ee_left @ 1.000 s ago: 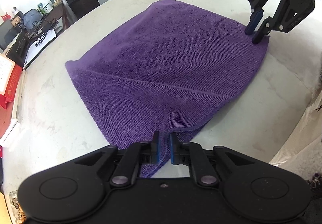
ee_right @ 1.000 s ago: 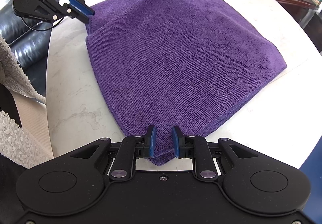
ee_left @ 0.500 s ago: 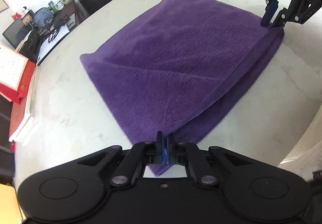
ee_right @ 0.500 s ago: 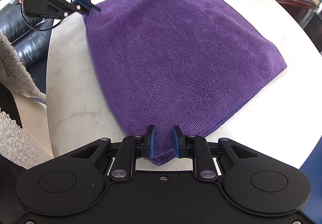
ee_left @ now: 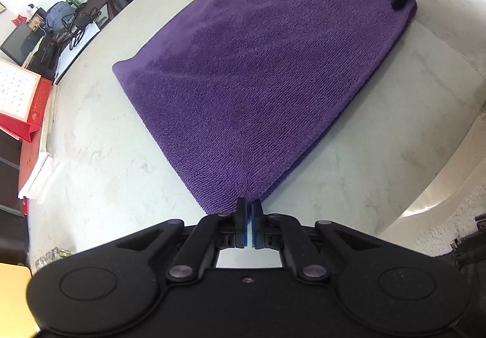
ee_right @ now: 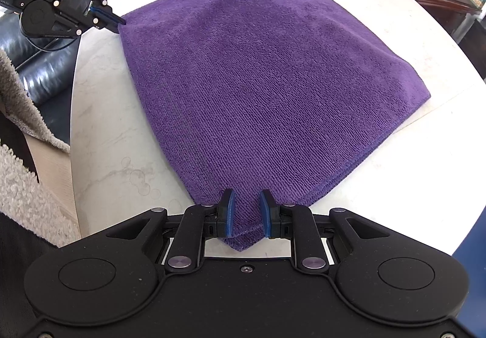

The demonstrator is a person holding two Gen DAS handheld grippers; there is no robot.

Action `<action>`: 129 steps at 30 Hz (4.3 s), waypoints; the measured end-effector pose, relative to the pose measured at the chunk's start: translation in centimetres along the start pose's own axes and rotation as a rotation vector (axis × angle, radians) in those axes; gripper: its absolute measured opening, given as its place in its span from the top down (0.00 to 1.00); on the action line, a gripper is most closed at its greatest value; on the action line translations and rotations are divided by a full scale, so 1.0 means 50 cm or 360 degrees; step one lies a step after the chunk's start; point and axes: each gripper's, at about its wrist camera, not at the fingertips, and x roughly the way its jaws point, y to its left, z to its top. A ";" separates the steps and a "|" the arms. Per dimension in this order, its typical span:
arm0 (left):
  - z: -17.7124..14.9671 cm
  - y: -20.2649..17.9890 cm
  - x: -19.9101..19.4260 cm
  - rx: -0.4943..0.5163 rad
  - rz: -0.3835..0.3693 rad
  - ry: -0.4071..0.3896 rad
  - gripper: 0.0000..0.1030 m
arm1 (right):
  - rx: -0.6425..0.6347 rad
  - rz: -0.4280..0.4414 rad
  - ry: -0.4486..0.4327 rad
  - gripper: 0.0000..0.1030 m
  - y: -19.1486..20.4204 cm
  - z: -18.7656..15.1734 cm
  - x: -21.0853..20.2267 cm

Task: Fold towel
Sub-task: 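Drag the held purple towel edge with both grippers to straighten the fold, then open both grippers and release the purple towel, then move both open grippers to opposite corners of the towel's edge, then grasp the towel edge with the left gripper while the right gripper grasps beside it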

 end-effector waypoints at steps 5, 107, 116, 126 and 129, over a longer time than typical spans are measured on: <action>-0.016 0.014 -0.017 -0.0033 -0.0018 0.0036 0.92 | 0.0006 0.0004 -0.0003 0.82 -0.007 0.000 0.002; 0.007 0.087 0.041 -0.0509 -0.0401 -0.0387 0.64 | 0.0424 -0.0231 -0.0409 0.76 -0.027 0.053 0.049; -0.054 0.098 -0.003 -0.0780 -0.0296 -0.0319 0.62 | 0.0678 -0.0403 -0.0369 0.76 -0.010 -0.036 0.009; -0.071 0.090 -0.018 -0.0898 -0.0359 -0.0291 0.62 | 0.1063 -0.0294 -0.0451 0.70 -0.015 -0.066 -0.052; -0.064 0.088 -0.019 -0.0903 -0.0356 -0.0280 0.61 | 0.1200 -0.0245 -0.0422 0.66 -0.011 -0.084 -0.052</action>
